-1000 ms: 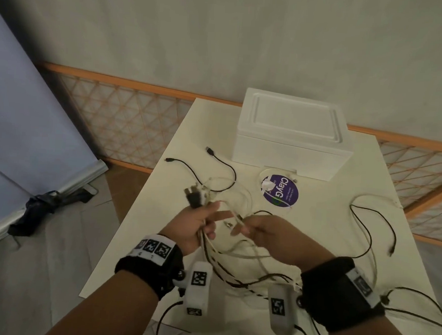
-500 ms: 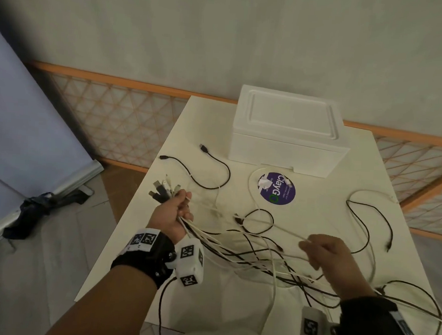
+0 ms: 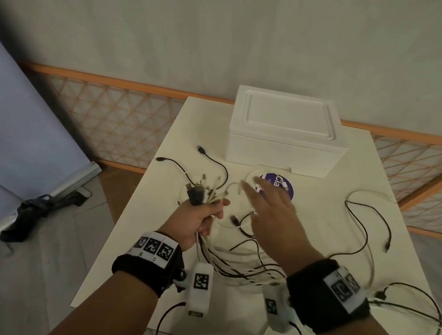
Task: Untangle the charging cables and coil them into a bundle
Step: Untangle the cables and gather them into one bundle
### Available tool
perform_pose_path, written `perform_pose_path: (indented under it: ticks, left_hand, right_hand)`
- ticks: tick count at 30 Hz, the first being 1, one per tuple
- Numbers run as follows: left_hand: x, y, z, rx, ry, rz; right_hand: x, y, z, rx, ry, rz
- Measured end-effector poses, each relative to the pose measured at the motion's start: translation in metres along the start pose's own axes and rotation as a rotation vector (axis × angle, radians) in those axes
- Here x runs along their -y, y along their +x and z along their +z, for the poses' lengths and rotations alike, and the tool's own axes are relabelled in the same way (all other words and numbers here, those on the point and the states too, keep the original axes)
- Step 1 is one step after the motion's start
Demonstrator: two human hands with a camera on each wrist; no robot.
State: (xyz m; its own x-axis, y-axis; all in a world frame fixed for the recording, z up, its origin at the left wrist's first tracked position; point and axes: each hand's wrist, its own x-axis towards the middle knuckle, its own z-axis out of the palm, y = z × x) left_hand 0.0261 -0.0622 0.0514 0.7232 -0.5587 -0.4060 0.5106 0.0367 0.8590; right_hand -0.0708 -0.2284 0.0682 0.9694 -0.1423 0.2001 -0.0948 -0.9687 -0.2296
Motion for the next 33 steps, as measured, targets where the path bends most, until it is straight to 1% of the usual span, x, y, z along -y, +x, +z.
perform_pose_path:
  ticks: [1,2,3,5,7,8,10,11,12,14,15,16,17,18,19,20,21,22,23,24,25,27,29,31,33]
  left_hand:
    - [-0.001,-0.003,0.002,0.052,0.042,0.015]
    - [-0.001,-0.005,0.003,0.087,0.077,0.028]
    - [-0.001,-0.006,0.002,0.099,0.1,0.033]
    - [-0.001,-0.006,-0.004,0.064,0.099,0.011]
    - [-0.001,-0.005,-0.015,-0.011,0.004,-0.018]
    - [0.0,-0.004,-0.022,-0.052,-0.062,-0.025]
    - [0.0,-0.003,-0.034,-0.132,-0.173,-0.024]
    - [0.002,-0.003,-0.038,-0.166,-0.219,-0.021]
    - [0.003,-0.002,-0.041,-0.192,-0.256,-0.02]
    - [0.007,-0.002,-0.043,-0.203,-0.306,-0.016]
    - [0.009,-0.002,-0.043,-0.194,-0.322,-0.01]
    - [0.01,-0.002,-0.04,-0.18,-0.335,0.0]
    - [0.012,-0.002,-0.038,-0.157,-0.345,0.01]
    - [0.012,-0.002,-0.034,-0.13,-0.346,0.019]
    - [0.012,-0.003,-0.029,-0.097,-0.345,0.027]
    - [0.011,-0.005,-0.023,-0.063,-0.341,0.033]
    - [0.01,-0.007,-0.017,-0.031,-0.343,0.037]
    - [0.008,-0.01,-0.011,-0.006,-0.357,0.041]
    - [0.006,-0.012,-0.006,0.009,-0.382,0.044]
    - [0.005,-0.015,-0.003,0.015,-0.406,0.049]
    - [0.004,-0.017,-0.003,0.013,-0.422,0.058]
    - [0.0,-0.019,-0.01,-0.012,-0.444,0.094]
    - [-0.002,-0.02,-0.027,-0.07,-0.489,0.131]
    - [-0.002,-0.019,-0.047,-0.143,-0.55,0.145]
    - [-0.001,-0.017,-0.065,-0.219,-0.593,0.15]
  right_hand:
    - [0.01,0.01,0.002,0.023,-0.01,-0.106]
    - [0.017,0.019,0.004,0.064,0.026,-0.162]
    - [0.018,0.026,0.006,0.099,0.09,-0.186]
    - [0.011,0.031,0.006,0.167,0.156,-0.163]
    - [-0.004,0.027,0.001,0.124,0.149,-0.114]
    - [-0.014,0.023,-0.007,0.066,0.149,-0.027]
    - [-0.044,0.009,-0.022,-0.092,0.145,0.232]
    - [-0.06,0.0,-0.033,-0.176,0.097,0.333]
    - [-0.077,-0.01,-0.041,-0.226,0.017,0.427]
    - [-0.097,-0.026,-0.054,-0.237,-0.149,0.565]
    - [-0.097,-0.028,-0.056,-0.216,-0.202,0.6]
    - [-0.088,-0.027,-0.056,-0.21,-0.208,0.6]
    - [-0.073,-0.022,-0.055,-0.198,-0.176,0.557]
    - [-0.052,-0.017,-0.05,-0.164,-0.113,0.461]
    - [-0.025,-0.011,-0.044,-0.086,-0.011,0.321]
    - [0.005,-0.006,-0.036,0.055,0.126,0.205]
    - [0.031,-0.004,-0.025,0.242,0.259,0.128]
    - [0.05,-0.004,-0.012,0.43,0.348,0.089]
    - [0.063,-0.006,0.001,0.572,0.379,0.066]
    - [0.068,-0.009,0.012,0.652,0.345,0.062]
    - [0.066,-0.011,0.02,0.67,0.276,0.065]
    - [0.055,-0.015,0.023,0.576,0.108,0.062]
    - [0.037,-0.021,0.022,0.5,-0.018,0.055]
    - [0.017,-0.031,0.02,0.469,-0.088,0.103]
    - [-0.006,-0.042,0.016,0.425,-0.12,0.191]
